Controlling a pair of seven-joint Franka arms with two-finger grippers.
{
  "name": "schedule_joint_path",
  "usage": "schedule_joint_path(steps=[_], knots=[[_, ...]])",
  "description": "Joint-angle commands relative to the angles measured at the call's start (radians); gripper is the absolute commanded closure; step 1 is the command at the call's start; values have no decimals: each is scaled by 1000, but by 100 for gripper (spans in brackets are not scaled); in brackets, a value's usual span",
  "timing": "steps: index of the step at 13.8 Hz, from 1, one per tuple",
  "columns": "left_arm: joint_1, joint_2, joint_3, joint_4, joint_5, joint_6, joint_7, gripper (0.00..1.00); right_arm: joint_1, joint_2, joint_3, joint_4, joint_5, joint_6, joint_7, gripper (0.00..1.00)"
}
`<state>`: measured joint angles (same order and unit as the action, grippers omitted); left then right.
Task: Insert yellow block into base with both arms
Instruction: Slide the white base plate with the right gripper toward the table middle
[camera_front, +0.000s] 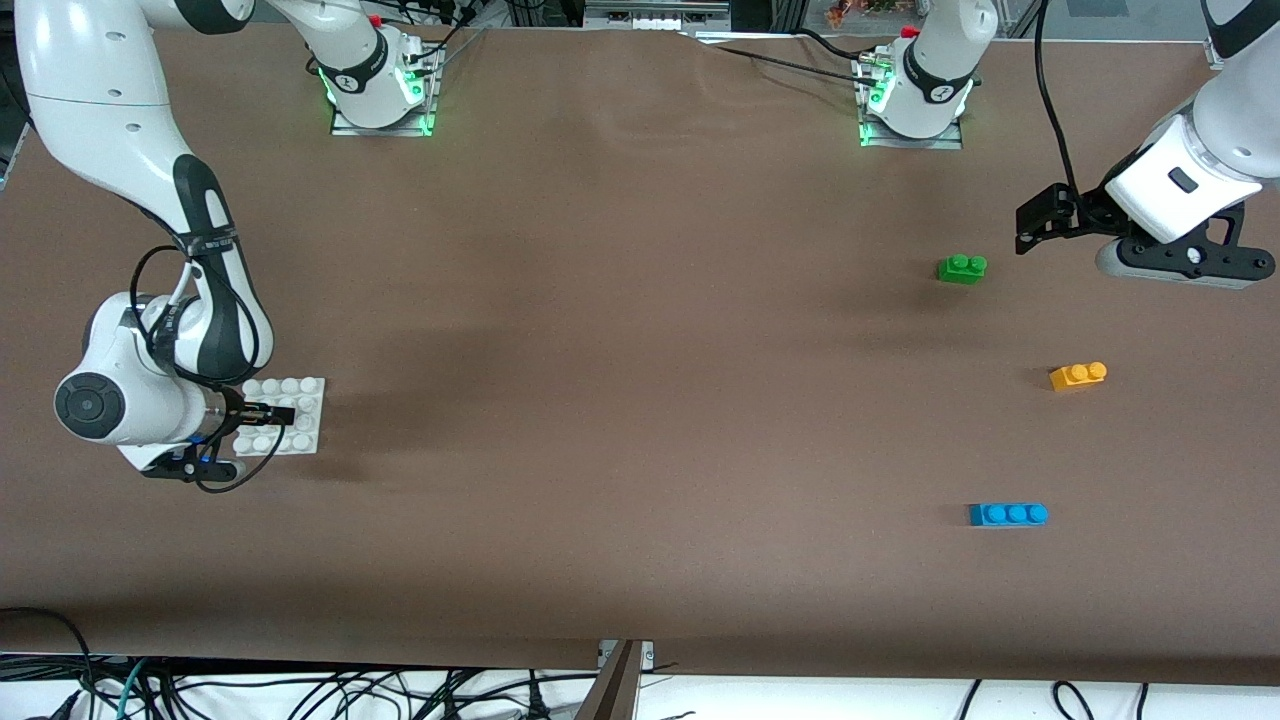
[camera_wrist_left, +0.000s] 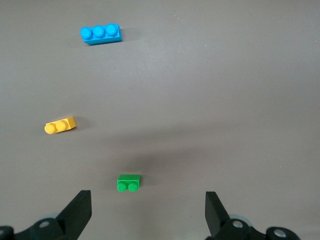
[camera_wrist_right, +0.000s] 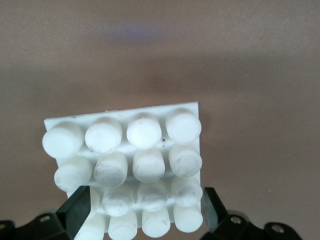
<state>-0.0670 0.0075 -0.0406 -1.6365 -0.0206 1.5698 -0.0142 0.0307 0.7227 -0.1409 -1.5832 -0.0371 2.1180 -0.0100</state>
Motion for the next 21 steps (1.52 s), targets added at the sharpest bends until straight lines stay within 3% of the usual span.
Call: schedule_joint_path(steps=[1,12,18,21], knots=[[-8,-6,1,14,11,-17,-9,0,-6,-11,6,-37,-12,34,-18,0],[-8,9,4,21,16,-16,-9,0,6,9,23,-86,2,180,-22,0],[-10,9,2,23,14,-16,-12,0,156,41,41,-75,138,253,-18,0],[-10,9,2,23,13,-16,-10,0,236,61,41,-74,138,299,84,0]])
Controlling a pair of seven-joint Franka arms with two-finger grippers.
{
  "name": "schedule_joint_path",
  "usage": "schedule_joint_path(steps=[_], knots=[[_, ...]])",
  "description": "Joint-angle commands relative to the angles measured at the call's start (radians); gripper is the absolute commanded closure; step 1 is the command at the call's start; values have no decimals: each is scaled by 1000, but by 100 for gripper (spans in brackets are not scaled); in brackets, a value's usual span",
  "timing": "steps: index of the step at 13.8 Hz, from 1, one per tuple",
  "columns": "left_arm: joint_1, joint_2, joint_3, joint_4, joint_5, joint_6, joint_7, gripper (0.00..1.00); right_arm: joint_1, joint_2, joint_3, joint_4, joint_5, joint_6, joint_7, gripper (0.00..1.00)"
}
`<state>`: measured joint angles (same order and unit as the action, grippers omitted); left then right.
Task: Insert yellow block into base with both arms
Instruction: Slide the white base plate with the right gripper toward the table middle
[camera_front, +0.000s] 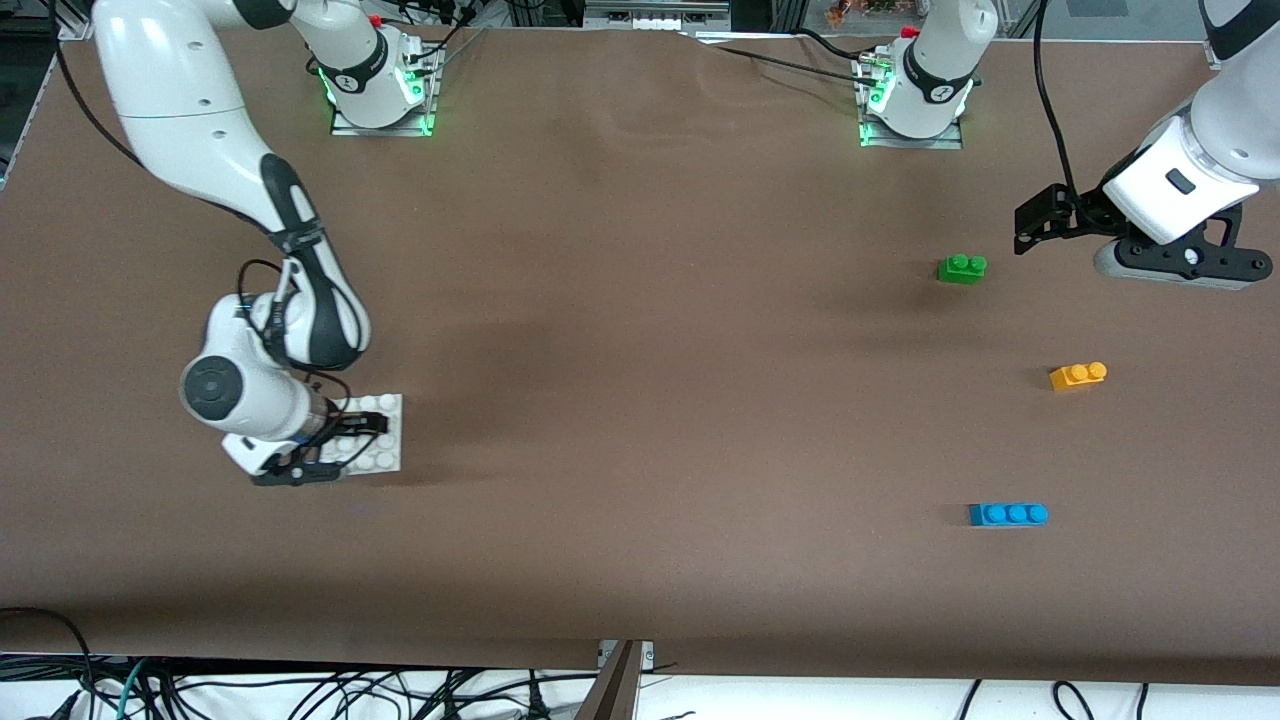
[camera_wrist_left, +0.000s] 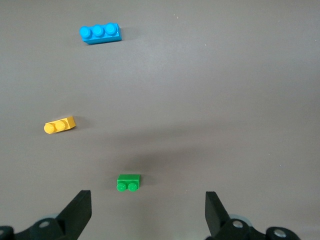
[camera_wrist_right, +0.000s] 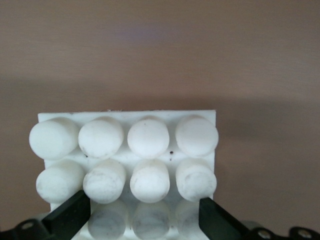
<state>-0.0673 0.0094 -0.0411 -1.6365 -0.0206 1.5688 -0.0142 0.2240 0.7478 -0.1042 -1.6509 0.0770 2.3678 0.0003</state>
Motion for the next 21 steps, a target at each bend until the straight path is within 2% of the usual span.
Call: schedule_joint_path(steps=[1,5,9,17,21], knots=[[-9,7,4,24,13,-15,-12,0,85,41,4,-3,18,59,155,0],[-11,7,3,24,8,-16,-10,0,240,59,4,54,18,59,369,0],[-8,7,4,24,8,-16,-12,0,337,70,4,104,23,57,481,0],[-5,7,12,24,7,-16,-26,0,514,171,3,262,20,61,690,0],[-5,7,9,24,7,-16,-26,0,564,203,3,319,20,61,753,0]])
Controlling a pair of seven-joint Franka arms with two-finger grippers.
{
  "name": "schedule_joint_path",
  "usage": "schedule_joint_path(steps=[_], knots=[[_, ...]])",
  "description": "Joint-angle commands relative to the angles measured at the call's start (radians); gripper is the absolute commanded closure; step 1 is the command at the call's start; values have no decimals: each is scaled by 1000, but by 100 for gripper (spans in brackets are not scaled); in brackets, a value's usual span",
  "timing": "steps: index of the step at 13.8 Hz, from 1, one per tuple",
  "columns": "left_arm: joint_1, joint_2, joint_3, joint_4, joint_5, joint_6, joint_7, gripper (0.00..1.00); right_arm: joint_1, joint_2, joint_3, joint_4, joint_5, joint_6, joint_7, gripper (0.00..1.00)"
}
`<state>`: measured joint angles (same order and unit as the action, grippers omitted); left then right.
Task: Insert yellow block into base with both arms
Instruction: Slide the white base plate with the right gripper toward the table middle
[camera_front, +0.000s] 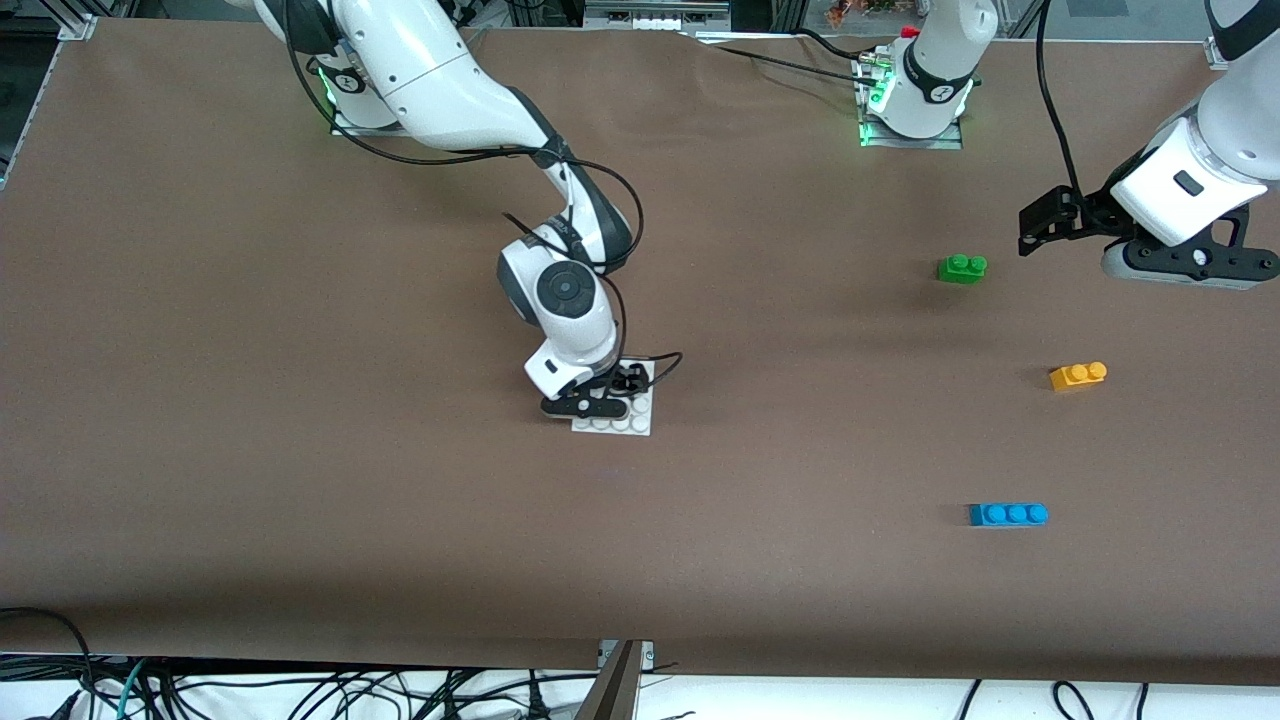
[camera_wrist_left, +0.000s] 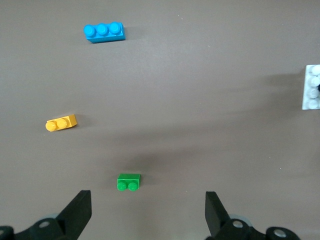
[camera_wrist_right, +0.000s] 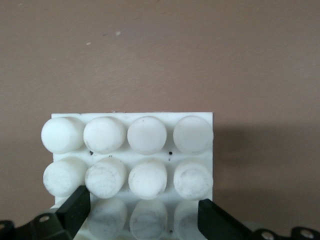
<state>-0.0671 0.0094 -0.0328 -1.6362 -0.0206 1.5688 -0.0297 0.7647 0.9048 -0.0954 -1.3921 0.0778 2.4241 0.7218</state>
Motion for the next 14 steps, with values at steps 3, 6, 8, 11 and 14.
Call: schedule_joint_path(steps=[3,6,8,11,14], knots=[[-5,7,1,24,7,-16,-10,0,62,63,-6,99,19,6,62,0],[-5,7,1,24,7,-16,-10,0,103,78,-6,134,19,26,99,0],[-5,7,1,24,7,-16,-12,0,129,91,-6,136,19,65,99,0],[-5,7,2,24,7,-16,-10,0,172,114,-6,142,19,104,99,0],[-5,7,2,22,7,-16,-12,0,188,115,-6,140,16,98,97,0]])
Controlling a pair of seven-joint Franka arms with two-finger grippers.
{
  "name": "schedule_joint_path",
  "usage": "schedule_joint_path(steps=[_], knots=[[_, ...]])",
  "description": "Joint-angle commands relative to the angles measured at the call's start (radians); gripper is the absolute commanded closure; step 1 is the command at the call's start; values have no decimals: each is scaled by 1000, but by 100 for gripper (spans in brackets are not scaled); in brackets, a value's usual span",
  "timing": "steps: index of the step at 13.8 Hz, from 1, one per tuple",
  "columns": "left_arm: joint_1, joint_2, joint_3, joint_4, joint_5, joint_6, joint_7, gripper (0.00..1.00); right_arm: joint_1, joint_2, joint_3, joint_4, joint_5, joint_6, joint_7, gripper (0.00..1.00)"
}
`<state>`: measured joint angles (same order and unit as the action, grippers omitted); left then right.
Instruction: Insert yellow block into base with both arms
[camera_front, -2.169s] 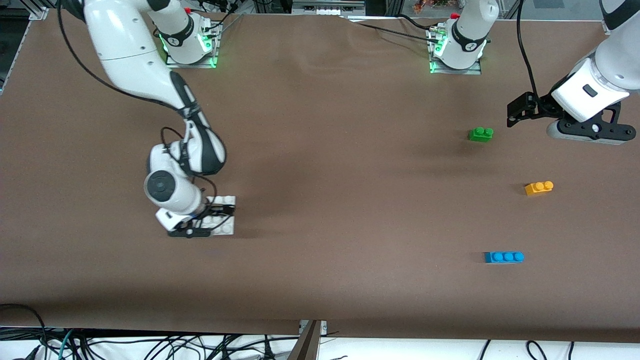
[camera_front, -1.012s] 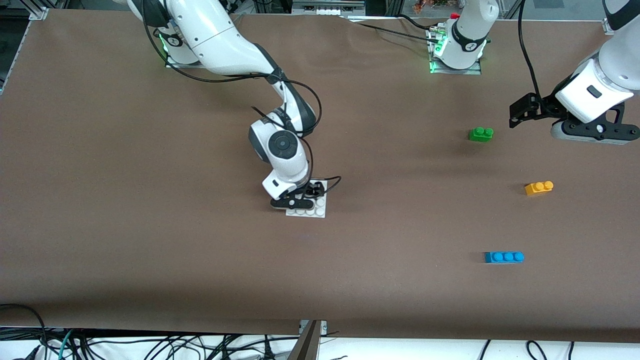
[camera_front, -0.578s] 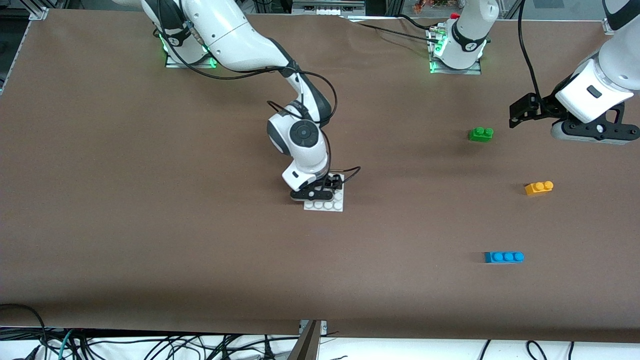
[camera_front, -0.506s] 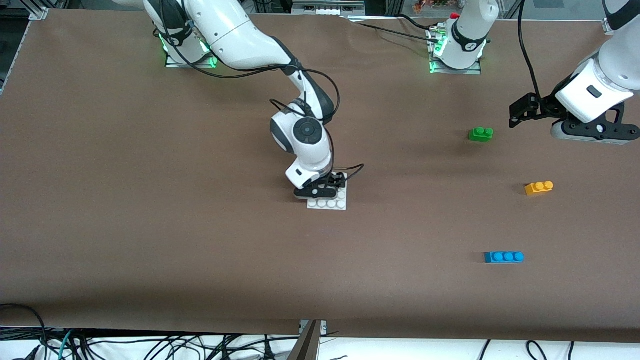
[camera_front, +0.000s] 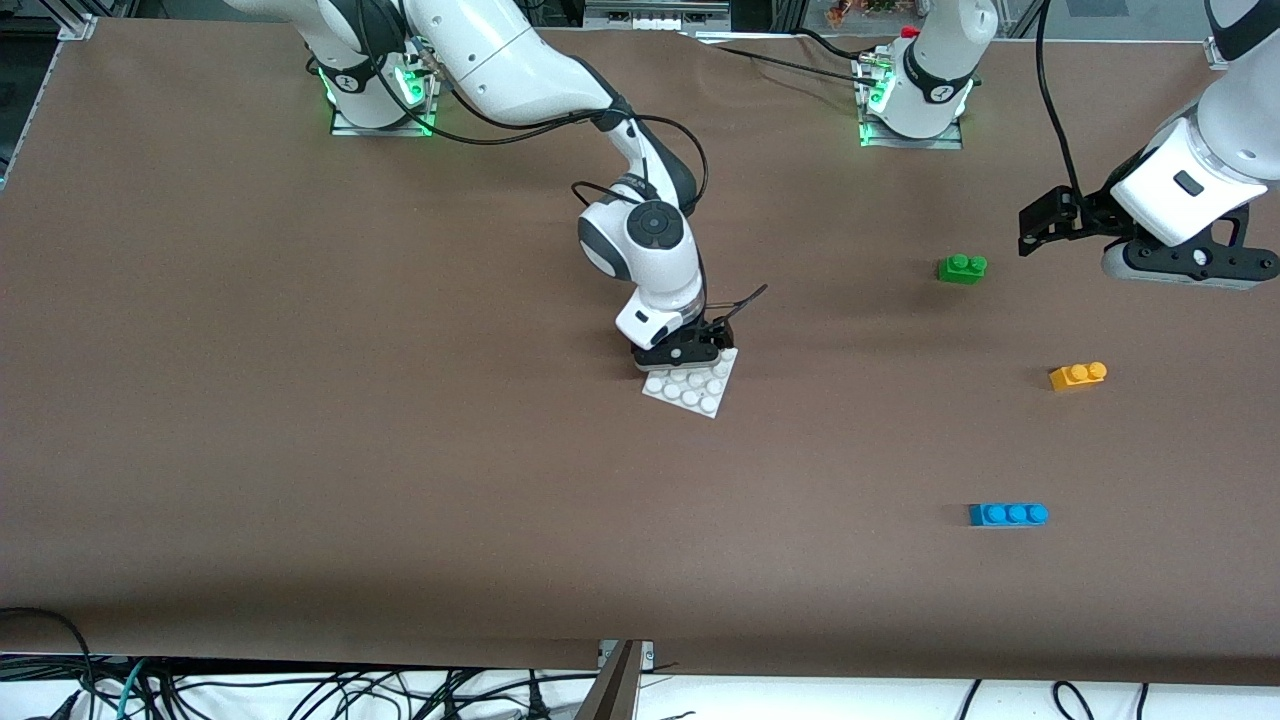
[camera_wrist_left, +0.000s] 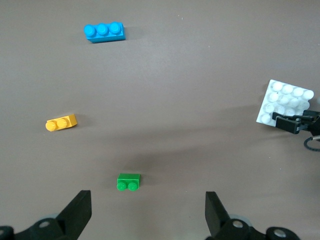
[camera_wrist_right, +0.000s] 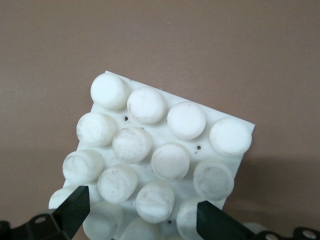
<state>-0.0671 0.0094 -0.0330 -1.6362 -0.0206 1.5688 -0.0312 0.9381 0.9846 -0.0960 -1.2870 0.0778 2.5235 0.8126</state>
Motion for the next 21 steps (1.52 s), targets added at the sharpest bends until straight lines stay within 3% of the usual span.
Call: schedule_joint_path(steps=[1,5,8,15,21], knots=[[-5,7,2,22,7,-16,-9,0,14,36,-5,35,16,-2,7,0],[1,18,8,16,8,-16,-10,0,13,34,-11,34,-6,-6,-6,0],[47,46,8,18,8,-15,-7,0,13,32,-11,23,-120,-11,-93,0],[127,96,8,24,7,42,8,0,36,34,-11,17,-171,-23,-171,0],[127,96,1,24,10,42,7,0,71,32,-11,15,-213,-23,-167,0]])
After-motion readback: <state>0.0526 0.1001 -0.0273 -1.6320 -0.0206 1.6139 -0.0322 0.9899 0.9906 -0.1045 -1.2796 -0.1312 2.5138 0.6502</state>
